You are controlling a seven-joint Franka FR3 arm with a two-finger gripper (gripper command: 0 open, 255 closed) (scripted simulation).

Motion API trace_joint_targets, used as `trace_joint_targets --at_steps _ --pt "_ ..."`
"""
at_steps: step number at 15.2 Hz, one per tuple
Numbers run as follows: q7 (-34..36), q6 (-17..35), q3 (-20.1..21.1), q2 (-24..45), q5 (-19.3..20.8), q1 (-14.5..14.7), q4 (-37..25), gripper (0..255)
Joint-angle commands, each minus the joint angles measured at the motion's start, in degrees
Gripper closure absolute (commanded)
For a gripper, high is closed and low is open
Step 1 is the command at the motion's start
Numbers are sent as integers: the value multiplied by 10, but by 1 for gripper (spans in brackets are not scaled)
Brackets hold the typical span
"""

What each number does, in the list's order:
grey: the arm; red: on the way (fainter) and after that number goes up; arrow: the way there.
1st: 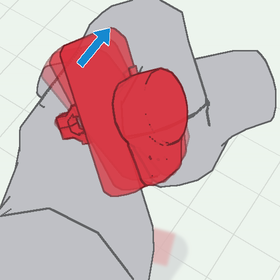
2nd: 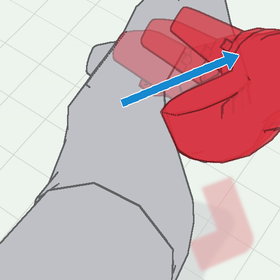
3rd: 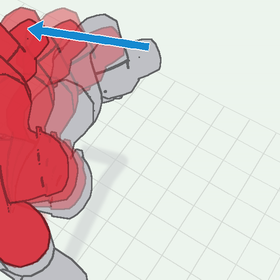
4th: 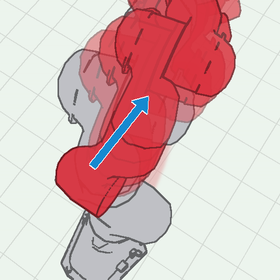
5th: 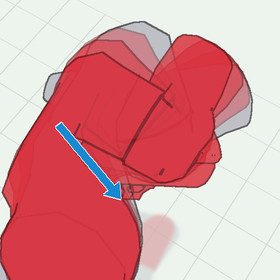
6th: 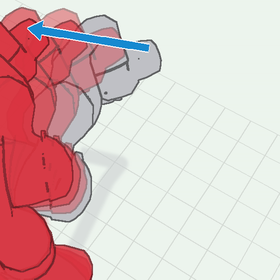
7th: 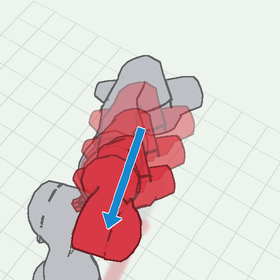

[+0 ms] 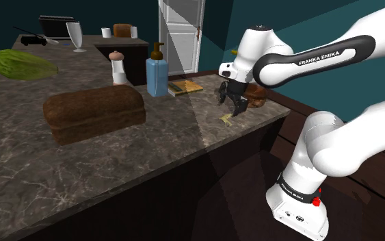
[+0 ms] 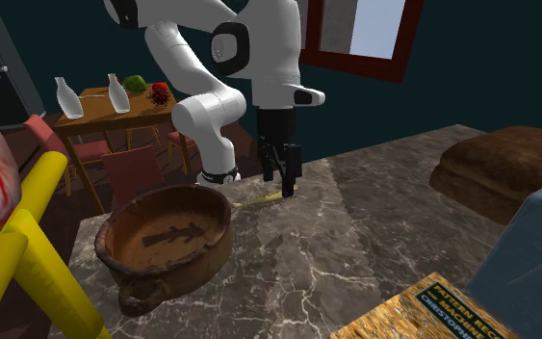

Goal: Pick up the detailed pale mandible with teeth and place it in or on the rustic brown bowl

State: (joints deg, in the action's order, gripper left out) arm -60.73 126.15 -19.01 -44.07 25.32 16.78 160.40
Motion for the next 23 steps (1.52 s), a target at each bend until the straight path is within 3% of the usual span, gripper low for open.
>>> trace_joint_targets --at_steps 1,7,8,17,18,20,23 --pt "-1 6 -2 1 3 -2 4 0" --pt "-1 6 -2 1 3 -2 4 0" --pt "-1 6 -2 1 3 -2 4 255" --pt "-1 6 -2 1 3 -2 4 255" --pt "-1 6 -2 1 3 -2 4 0" --pt "-11 -132 -29 60 -73 10 -90 0" --pt "-10 -106 -36 68 -67 8 -73 0"
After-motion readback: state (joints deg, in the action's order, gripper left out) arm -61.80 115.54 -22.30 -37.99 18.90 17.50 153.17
